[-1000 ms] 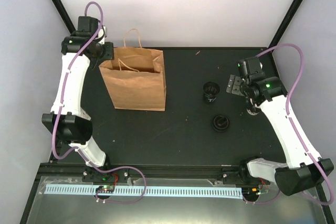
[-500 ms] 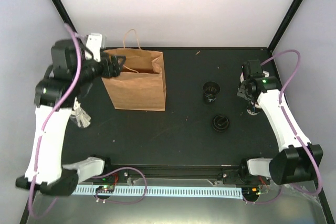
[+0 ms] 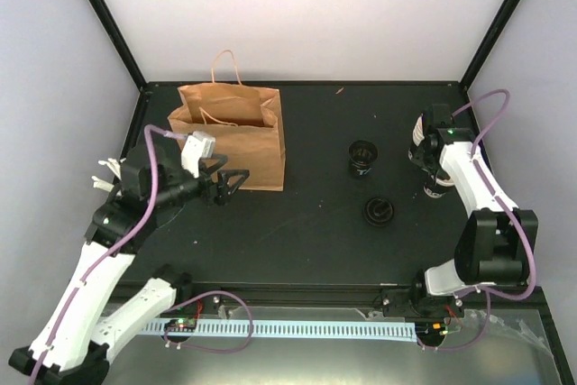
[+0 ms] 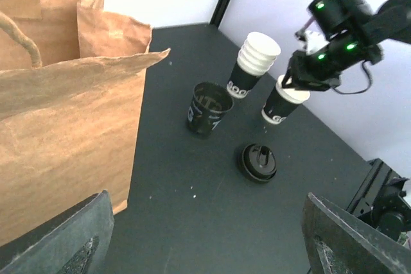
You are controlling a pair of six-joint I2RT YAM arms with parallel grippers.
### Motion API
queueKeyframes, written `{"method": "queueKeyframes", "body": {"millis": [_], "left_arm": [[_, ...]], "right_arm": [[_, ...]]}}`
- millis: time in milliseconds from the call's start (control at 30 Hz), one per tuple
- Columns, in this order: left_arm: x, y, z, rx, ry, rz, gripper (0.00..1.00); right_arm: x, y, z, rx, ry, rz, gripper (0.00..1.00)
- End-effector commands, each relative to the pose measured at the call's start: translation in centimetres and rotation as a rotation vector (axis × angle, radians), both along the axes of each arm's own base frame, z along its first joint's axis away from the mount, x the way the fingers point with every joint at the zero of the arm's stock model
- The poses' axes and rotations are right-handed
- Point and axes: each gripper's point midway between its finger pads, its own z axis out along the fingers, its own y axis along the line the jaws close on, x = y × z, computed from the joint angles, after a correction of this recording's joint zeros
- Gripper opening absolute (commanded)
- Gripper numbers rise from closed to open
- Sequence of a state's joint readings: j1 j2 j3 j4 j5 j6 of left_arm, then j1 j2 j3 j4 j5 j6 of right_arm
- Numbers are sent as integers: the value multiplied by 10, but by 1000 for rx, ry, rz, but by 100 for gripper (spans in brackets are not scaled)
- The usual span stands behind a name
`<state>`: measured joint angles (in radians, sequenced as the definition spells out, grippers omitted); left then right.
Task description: Pack the takeout coffee
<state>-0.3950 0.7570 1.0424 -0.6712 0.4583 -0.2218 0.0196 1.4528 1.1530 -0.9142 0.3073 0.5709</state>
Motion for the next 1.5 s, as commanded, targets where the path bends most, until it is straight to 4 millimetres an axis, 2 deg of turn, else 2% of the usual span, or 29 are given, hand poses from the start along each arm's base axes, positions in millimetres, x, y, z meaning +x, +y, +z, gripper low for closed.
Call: {"method": "queueKeyframes", "body": {"millis": [0, 133, 167, 200, 300, 333, 367, 567, 667, 800, 933, 1100, 1200, 1333, 1467], "left_arm": [[-22, 1, 32, -74, -171, -47, 83], [-29, 2, 24, -73, -188, -64, 83], [-31, 2, 22, -73, -191, -65, 83], [-31, 3, 19, -69, -191, -66, 83], [-33, 4, 13, -57, -194, -64, 83], [-33, 5, 11, -54, -192, -62, 83], [-34, 5, 9, -53, -191, -63, 84], [-39, 9, 0, -44, -202, -55, 84], [-40, 9, -3, -36, -203, -57, 84], [-41, 9, -6, -20, -207, -68, 84], [-41, 8, -8, -8, -210, -77, 84], [-43, 10, -14, 2, -199, -76, 84], [-43, 11, -19, 7, -195, -69, 85], [-42, 12, -23, 7, -193, -56, 84], [-42, 12, -28, -2, -179, -55, 84]], "right_arm": [[17, -6, -7, -1, -28, -3, 36], [21, -9, -19, -7, 4, -6, 35], [22, -9, -21, -5, 9, -6, 29], [23, -9, -23, -2, 15, -7, 27], [23, -9, -24, 2, 28, -12, 9], [21, -9, -21, 2, 29, -20, 3], [19, -10, -17, -1, 26, -27, 1], [-10, -23, 17, -70, 7, -92, 1], [-23, -12, 37, -57, -21, -47, 1], [-34, 33, 61, -43, -34, 112, 2], [-49, 113, 75, 14, -54, 400, 2], [-80, 197, 65, 123, 2, 705, 3], [-98, 236, 51, 189, 19, 853, 6], [-108, 269, 35, 190, 42, 944, 7], [-110, 287, 19, 102, 73, 979, 7]]}}
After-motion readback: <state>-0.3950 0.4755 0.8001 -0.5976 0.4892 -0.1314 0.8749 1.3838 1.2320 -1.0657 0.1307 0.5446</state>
